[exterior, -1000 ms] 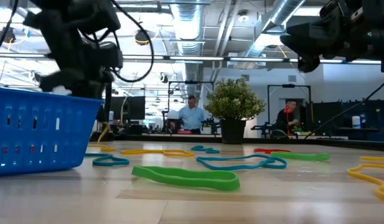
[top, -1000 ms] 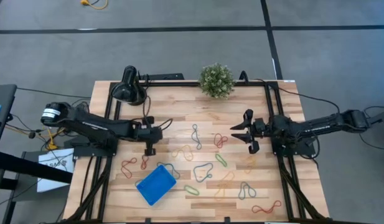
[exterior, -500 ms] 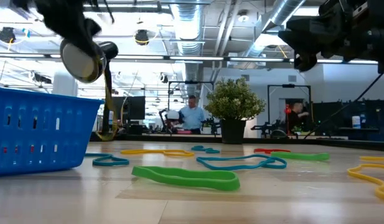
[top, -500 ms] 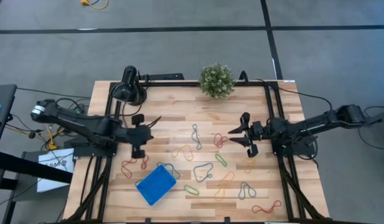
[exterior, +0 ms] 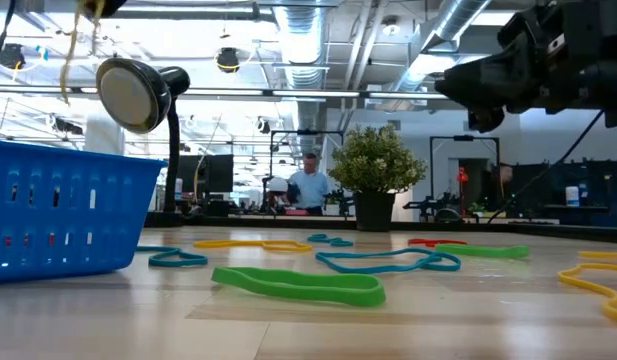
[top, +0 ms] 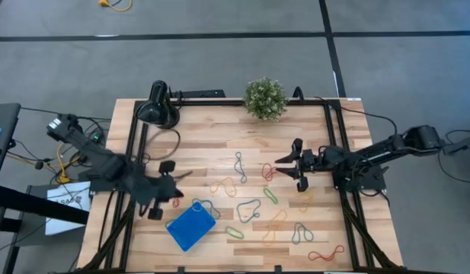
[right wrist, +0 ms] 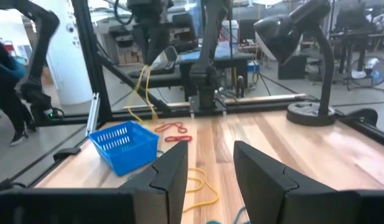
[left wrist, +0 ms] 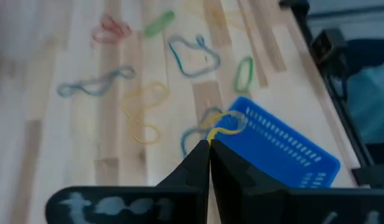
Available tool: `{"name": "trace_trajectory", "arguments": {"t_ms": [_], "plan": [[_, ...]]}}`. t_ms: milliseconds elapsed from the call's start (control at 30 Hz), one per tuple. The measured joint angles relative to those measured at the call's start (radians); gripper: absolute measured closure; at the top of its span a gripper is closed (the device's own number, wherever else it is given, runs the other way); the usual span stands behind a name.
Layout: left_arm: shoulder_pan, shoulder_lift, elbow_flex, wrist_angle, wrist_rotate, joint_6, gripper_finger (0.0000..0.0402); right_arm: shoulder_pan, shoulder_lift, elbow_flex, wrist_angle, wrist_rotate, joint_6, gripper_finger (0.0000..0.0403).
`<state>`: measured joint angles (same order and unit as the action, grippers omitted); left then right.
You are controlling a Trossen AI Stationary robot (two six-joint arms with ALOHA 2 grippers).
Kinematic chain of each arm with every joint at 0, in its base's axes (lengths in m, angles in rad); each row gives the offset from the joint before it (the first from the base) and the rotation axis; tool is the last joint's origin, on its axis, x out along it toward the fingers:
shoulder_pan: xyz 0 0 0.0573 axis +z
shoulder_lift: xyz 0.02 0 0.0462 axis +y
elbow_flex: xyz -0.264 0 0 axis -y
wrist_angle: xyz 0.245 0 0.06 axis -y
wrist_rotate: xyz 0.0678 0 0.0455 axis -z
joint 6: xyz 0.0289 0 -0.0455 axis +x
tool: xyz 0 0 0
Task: Pick and place rubber bands into bin
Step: Put the yellow rubber band into the blue basket
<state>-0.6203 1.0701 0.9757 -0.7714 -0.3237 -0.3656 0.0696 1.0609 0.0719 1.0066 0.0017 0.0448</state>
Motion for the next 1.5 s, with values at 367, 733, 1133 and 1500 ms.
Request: {"name": "trace_trajectory", "arguments": {"t_ms": [367, 733, 1133, 1500], "plan": [[-0.076, 0.200, -0.004, 0.151, 0.022, -0.033, 0.0401, 0.000, 0.051, 0.000, 0.041, 0.000, 0.000, 0.0280], [-0.097, 0.185, 0.218, -0.035, -0.077, 0.079, 0.0401, 0.000, 0.053, 0.011, 0.050, 0.000, 0.000, 0.0280], [-0.096, 0.211, 0.202, -0.063, -0.079, 0.032, 0.0401, 0.000, 0.053, 0.032, 0.046, -0.001, -0.001, 0.0280], [-0.104, 0.303, 0.201, -0.036, -0.037, -0.017, 0.0401, 0.000, 0.053, 0.032, 0.045, 0.000, -0.027, 0.0280]]}}
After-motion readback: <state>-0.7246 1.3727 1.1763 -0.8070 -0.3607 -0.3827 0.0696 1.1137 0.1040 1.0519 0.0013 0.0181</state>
